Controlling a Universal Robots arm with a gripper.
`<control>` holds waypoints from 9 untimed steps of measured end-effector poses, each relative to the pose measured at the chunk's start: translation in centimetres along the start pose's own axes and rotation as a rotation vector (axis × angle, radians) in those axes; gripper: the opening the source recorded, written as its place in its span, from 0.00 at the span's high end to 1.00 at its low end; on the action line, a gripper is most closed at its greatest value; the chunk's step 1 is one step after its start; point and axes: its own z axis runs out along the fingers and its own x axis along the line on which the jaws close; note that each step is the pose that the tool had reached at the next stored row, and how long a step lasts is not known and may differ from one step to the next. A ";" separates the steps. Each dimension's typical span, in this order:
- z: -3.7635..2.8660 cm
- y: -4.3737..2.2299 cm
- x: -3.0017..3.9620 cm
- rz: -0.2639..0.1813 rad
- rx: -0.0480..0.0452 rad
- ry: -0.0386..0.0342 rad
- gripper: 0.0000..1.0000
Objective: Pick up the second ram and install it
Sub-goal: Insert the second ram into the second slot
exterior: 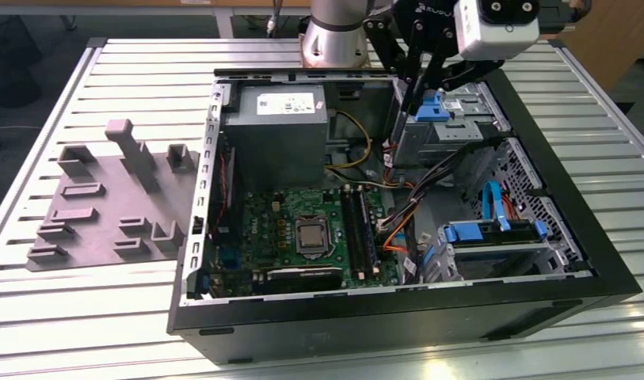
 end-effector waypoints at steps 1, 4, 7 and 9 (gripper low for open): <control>0.00 0.00 0.00 0.001 0.0000 0.0000 0.86; 0.00 0.00 0.01 -0.027 0.0002 0.0009 0.86; 0.00 0.00 0.00 -0.056 0.0005 0.0019 0.86; 0.01 0.00 0.00 -0.078 0.0005 0.0027 0.86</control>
